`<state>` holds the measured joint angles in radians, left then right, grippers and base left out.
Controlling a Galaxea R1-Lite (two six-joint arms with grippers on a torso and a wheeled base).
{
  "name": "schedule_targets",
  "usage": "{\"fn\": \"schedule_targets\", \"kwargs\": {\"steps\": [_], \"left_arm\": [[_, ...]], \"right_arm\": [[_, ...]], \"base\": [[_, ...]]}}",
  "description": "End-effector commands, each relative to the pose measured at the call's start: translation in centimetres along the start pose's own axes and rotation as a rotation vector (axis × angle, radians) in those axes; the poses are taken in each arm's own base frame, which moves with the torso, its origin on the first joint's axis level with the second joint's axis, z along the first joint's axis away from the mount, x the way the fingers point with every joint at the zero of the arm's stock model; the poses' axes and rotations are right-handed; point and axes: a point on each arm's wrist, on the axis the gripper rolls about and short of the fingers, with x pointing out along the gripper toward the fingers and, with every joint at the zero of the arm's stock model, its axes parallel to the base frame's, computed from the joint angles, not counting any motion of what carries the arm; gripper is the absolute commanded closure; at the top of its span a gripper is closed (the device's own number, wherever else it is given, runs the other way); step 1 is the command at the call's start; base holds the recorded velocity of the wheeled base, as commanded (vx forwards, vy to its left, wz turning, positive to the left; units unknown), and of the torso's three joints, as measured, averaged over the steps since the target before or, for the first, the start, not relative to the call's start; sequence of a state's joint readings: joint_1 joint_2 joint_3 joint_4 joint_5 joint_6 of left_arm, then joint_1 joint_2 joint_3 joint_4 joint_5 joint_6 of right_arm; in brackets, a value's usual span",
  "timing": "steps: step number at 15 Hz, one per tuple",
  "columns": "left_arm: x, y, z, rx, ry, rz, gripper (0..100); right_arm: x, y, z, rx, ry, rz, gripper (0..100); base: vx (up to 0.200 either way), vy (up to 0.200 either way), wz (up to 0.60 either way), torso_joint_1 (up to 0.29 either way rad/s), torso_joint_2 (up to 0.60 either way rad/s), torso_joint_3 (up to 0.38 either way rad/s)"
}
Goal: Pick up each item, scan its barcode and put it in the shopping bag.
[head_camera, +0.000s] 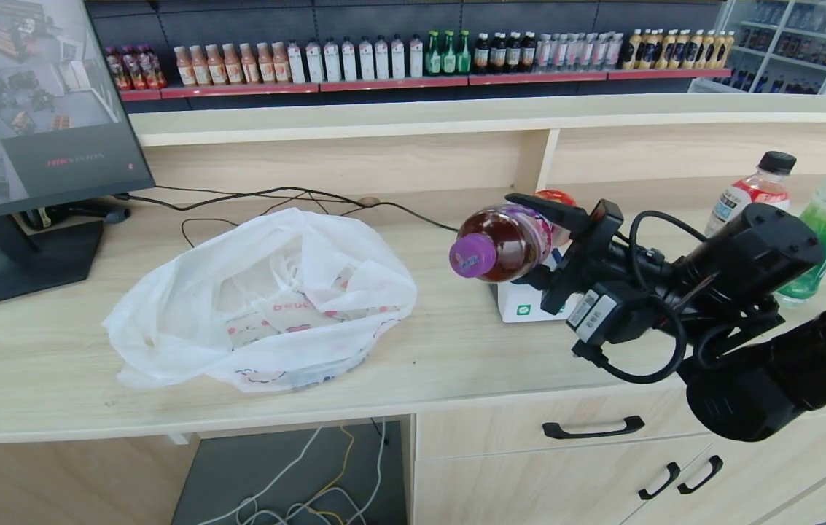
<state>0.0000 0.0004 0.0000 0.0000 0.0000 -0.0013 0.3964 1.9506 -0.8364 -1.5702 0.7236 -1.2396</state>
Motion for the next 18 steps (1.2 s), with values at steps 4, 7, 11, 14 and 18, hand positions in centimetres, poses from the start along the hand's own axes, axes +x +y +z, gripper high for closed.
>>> {"fn": "schedule_targets", "kwargs": {"steps": [4,7,11,14,18], "left_arm": [[0.0,0.0,0.0,0.000,0.000,0.000,0],[0.0,0.0,0.0,0.000,0.000,0.000,0],[0.0,0.0,0.0,0.000,0.000,0.000,0],[0.0,0.0,0.0,0.000,0.000,0.000,0],[0.0,0.0,0.0,0.000,0.000,0.000,0]], "right_arm": [[0.3,2.5,-1.2,-0.052,-0.002,0.047,100],[0.0,3.0,-1.1,-0.094,-0.023,0.068,100],[-0.7,3.3,-1.4,-0.121,-0.014,0.087,100],[-1.1,3.2,-1.8,-0.137,-0.017,0.091,100],[-1.1,3.6,-1.8,-0.142,-0.019,0.100,100]], "base": [[0.000,0.000,0.00,0.000,0.00,0.000],[0.000,0.000,0.00,0.000,0.00,0.000],[0.000,0.000,0.00,0.000,0.00,0.000],[0.000,0.000,0.00,0.000,0.00,0.000],[0.000,0.000,0.00,0.000,0.00,0.000]]}}
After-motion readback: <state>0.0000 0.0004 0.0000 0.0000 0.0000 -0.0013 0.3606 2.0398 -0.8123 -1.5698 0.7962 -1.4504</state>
